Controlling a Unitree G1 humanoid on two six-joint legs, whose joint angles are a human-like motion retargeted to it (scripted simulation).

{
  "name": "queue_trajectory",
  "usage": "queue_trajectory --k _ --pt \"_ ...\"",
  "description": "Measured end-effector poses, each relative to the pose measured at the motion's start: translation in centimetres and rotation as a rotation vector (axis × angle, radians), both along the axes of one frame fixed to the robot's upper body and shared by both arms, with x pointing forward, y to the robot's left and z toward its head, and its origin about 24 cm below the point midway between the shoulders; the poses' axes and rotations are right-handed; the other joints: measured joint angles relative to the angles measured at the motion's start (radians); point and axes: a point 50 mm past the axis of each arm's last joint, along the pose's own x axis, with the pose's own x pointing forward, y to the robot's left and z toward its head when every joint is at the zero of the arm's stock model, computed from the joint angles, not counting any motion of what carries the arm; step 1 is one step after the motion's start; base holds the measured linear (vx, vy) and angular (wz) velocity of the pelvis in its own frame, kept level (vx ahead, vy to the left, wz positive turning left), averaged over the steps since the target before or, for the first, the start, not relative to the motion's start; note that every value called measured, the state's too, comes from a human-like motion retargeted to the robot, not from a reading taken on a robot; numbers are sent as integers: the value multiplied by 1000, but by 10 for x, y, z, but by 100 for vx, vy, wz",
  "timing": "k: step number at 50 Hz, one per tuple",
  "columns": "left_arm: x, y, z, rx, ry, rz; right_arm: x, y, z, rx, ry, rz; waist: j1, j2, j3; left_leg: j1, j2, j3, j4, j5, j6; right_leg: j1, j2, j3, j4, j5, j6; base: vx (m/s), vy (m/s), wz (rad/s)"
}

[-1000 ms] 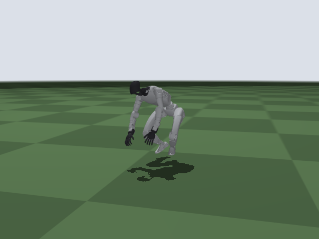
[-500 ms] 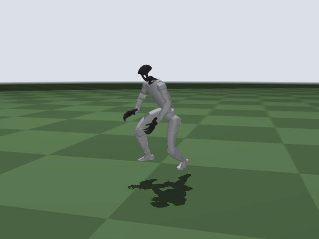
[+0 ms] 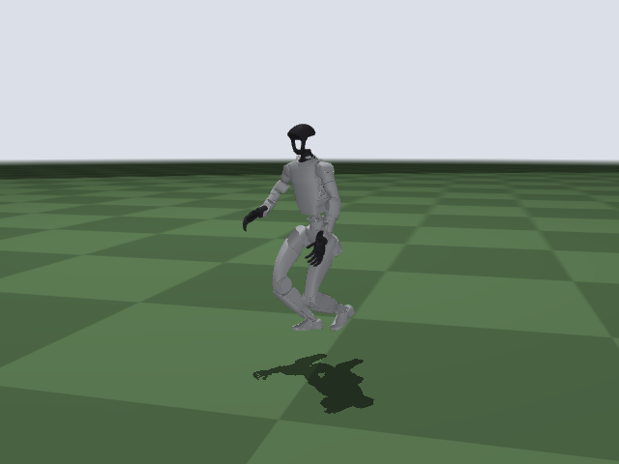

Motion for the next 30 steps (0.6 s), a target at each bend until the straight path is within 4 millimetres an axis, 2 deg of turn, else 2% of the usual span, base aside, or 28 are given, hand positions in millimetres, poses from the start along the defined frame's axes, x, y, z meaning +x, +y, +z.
queue_trajectory --k 5,12,15,19,20,22,25,27,30 --pt "-64 15 -36 -103 213 151 -3 -3 -22 90 135 -68 98 -56 -19 -85 -73 66 -368 15 -29 199 24 71 -180 19 47 54 7 -54" --pt "-149 17 -64 -245 425 334 -3 -11 -44 127 263 -123 183 -124 -107 -85 -218 76 -991 208 -131 391 13 132 -469 61 91 58 13 -35" --pt "-181 13 -69 -282 495 401 -1 -14 -51 125 289 -153 199 -156 -125 -63 -257 71 -1064 258 -130 444 -10 151 -467 57 100 58 13 -20" --pt "-213 1 -74 -325 583 444 -4 -16 -63 123 322 -212 190 -207 -111 -36 -307 95 -937 263 -87 496 -68 180 -321 40 132 59 11 7" --pt "-218 0 -74 -332 599 442 -4 -16 -67 124 333 -227 183 -230 -87 12 -334 112 -928 257 -70 530 -91 201 -279 42 152 62 10 41" --pt "-226 -8 -77 -358 626 428 -9 -16 -74 131 362 -258 155 -256 -82 25 -369 132 -860 238 -40 530 -123 218 -159 79 194 60 8 48" --pt "-220 -14 -79 -388 621 372 -12 -11 -86 173 416 -296 114 -306 -47 117 -435 172 -858 205 8 512 -198 243 35 203 263 55 6 36" --pt "-206 -16 -79 -398 590 322 -15 -7 -94 215 454 -312 89 -316 -43 158 -454 179 -866 181 27 450 -233 244 147 272 275 51 2 13" --pt "-176 -17 -78 -397 512 248 -21 2 -104 274 507 -318 50 -308 -50 224 -468 175 -904 157 36 335 -269 239 248 298 253 49 0 9"
